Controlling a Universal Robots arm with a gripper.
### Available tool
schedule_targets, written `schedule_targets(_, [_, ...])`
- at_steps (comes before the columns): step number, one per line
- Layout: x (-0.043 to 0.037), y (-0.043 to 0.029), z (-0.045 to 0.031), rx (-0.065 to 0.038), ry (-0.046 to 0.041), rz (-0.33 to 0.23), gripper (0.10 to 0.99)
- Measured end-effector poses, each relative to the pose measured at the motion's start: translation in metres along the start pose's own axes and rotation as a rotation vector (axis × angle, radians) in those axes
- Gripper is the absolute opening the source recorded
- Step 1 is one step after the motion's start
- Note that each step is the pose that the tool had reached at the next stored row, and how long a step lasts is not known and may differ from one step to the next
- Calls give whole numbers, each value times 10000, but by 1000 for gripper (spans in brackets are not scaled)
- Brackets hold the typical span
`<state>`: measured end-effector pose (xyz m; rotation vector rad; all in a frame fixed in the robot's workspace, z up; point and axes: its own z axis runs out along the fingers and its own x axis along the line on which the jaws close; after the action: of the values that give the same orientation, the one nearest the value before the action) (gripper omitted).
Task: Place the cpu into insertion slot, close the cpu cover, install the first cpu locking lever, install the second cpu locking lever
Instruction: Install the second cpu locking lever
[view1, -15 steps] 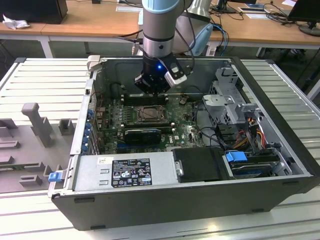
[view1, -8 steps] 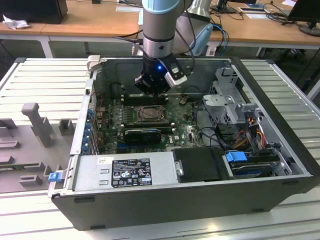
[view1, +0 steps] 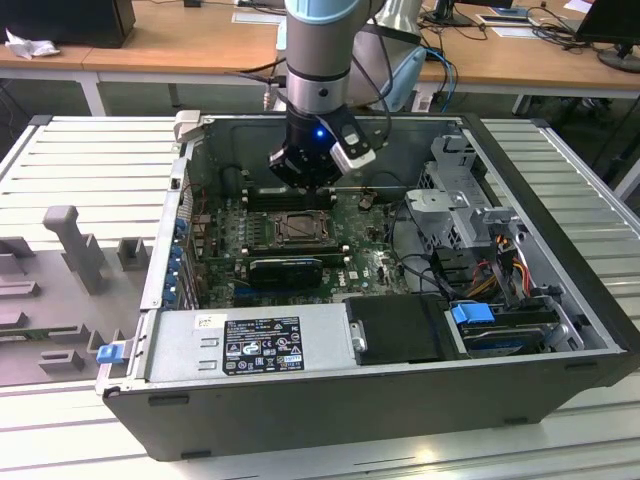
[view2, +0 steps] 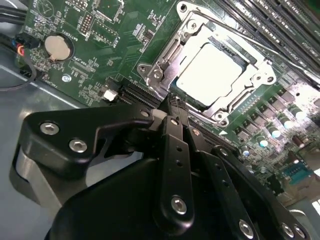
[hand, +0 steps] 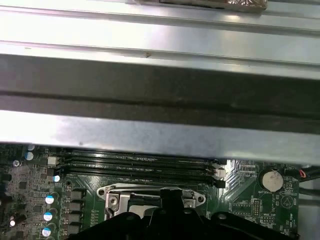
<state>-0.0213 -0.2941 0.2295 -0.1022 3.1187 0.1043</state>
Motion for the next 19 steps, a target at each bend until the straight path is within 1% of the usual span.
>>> schedule_targets(1, [-1, 2, -29, 2, 1, 0, 106])
schedule_targets(3, [-3, 8, -112, 9, 0, -1, 106])
schedule_targets(5, [-5, 14, -219, 27, 2, -1, 106])
schedule_targets(6, [-4, 4, -220, 25, 1, 0, 106])
schedule_targets(10, [8, -185, -233, 26, 2, 0, 106])
schedule_targets(11, [11, -219, -233, 26, 1, -1, 106])
schedule_targets(12, [14, -281, -235, 27, 3, -2, 106])
schedule_targets(13, [18, -325, -233, 26, 4, 0, 106])
schedule_targets(14, [22, -395, -229, 26, 13, 1, 106])
schedule_targets(15, [26, -448, -223, 24, 48, 2, 106])
schedule_targets(17, [30, -511, -207, 15, 140, 9, 106])
schedule_targets(18, [32, -537, -198, -11, 159, 10, 106])
schedule_targets(19, [35, -559, -193, -74, 156, 11, 106])
